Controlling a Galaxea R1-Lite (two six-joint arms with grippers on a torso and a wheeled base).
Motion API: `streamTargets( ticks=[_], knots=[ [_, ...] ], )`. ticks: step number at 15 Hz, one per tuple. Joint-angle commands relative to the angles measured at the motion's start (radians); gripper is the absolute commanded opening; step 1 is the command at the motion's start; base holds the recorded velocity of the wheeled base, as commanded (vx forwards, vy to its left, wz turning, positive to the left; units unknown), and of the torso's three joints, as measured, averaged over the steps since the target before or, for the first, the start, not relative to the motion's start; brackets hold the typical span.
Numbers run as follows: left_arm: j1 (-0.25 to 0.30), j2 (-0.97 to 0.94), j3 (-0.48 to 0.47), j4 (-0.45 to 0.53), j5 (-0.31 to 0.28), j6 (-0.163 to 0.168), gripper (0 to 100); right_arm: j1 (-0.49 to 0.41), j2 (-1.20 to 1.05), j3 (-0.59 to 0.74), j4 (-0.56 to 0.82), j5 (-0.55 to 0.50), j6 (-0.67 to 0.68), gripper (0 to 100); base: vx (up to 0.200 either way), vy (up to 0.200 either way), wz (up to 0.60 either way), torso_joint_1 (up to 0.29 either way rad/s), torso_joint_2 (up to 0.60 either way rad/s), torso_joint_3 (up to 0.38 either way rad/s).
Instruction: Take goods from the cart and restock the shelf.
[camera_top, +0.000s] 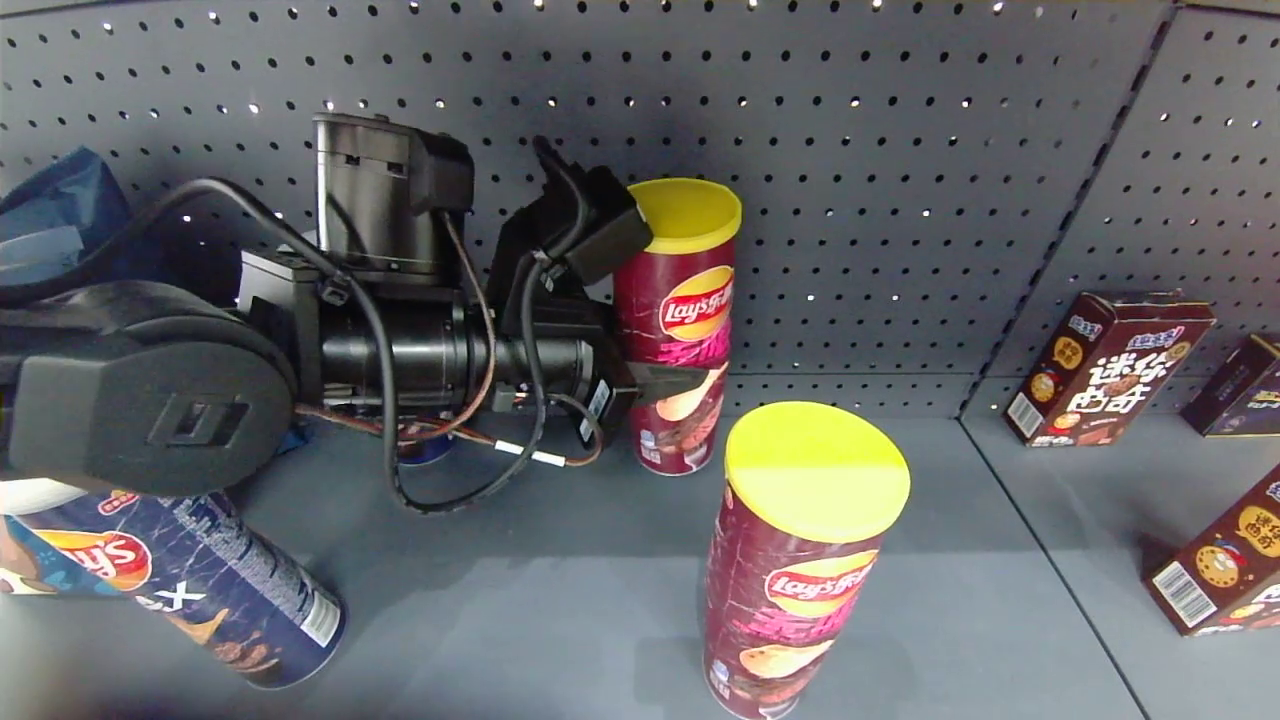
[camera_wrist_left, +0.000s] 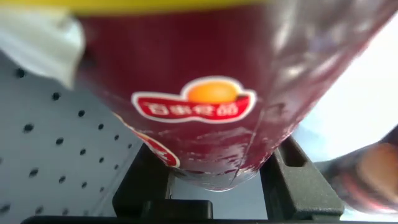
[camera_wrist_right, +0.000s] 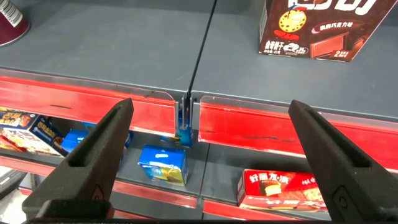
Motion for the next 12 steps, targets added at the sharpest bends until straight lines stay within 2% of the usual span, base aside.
streamTargets(
  ticks=[1, 7, 9, 12],
  knots=[
    [0.01, 0.043, -0.021, 0.004, -0.006, 0.027, 0, 0.0, 0.002, 0.0, 0.0, 0.0, 0.0, 100, 0.0, 0.0, 0.0, 0.0, 0.0, 0.0],
    [0.016, 0.106, -0.101, 0.007, -0.043, 0.033, 0, 0.0, 0.002, 0.0, 0.0, 0.0, 0.0, 100, 0.0, 0.0, 0.0, 0.0, 0.0, 0.0],
    [0.017, 0.112, -0.101, 0.009, -0.044, 0.051, 0, 0.0, 0.002, 0.0, 0.0, 0.0, 0.0, 100, 0.0, 0.0, 0.0, 0.0, 0.0, 0.0],
    [0.024, 0.119, -0.101, 0.009, -0.044, 0.056, 0, 0.0, 0.002, 0.0, 0.0, 0.0, 0.0, 100, 0.0, 0.0, 0.0, 0.0, 0.0, 0.0]
  ],
)
